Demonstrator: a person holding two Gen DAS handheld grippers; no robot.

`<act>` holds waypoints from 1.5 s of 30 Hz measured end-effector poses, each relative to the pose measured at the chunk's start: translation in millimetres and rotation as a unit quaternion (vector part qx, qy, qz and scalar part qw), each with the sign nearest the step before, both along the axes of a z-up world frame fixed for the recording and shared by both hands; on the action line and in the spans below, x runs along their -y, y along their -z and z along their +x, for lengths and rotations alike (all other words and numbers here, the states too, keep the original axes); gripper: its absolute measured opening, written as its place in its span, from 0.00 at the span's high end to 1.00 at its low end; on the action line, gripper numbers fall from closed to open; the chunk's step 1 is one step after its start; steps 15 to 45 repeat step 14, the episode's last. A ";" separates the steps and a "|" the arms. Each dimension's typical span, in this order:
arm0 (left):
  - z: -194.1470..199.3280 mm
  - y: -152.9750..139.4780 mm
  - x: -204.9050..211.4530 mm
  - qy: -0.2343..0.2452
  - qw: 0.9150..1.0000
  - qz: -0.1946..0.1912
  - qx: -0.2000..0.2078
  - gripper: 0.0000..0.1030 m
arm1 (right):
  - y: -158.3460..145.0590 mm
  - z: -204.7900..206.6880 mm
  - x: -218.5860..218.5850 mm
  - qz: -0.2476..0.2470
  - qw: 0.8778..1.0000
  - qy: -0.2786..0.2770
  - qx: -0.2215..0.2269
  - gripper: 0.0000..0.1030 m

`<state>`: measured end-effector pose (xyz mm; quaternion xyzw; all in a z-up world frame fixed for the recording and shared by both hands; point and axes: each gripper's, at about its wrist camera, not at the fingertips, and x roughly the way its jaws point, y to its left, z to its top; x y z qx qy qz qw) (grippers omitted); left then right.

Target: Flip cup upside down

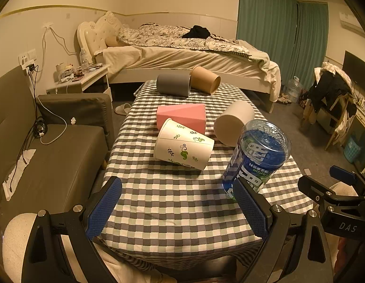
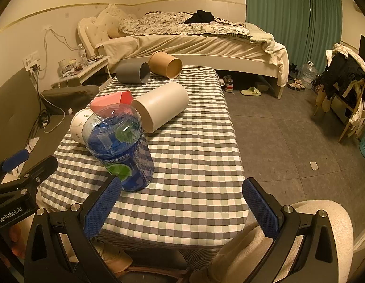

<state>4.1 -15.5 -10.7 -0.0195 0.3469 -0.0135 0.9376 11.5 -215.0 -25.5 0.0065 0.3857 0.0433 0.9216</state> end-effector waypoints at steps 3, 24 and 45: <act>0.1 -0.2 0.3 0.000 1.000 0.000 0.000 0.05 | 0.2 -0.8 0.1 -0.001 1.000 0.000 0.000 0.00; 0.2 -0.5 0.3 0.000 1.000 -0.001 -0.001 0.05 | 1.4 -0.6 -0.3 -0.002 1.000 0.000 -0.001 0.00; 0.2 -0.5 0.3 0.000 1.000 -0.001 -0.001 0.05 | 1.4 -0.6 -0.3 -0.002 1.000 0.000 -0.001 0.00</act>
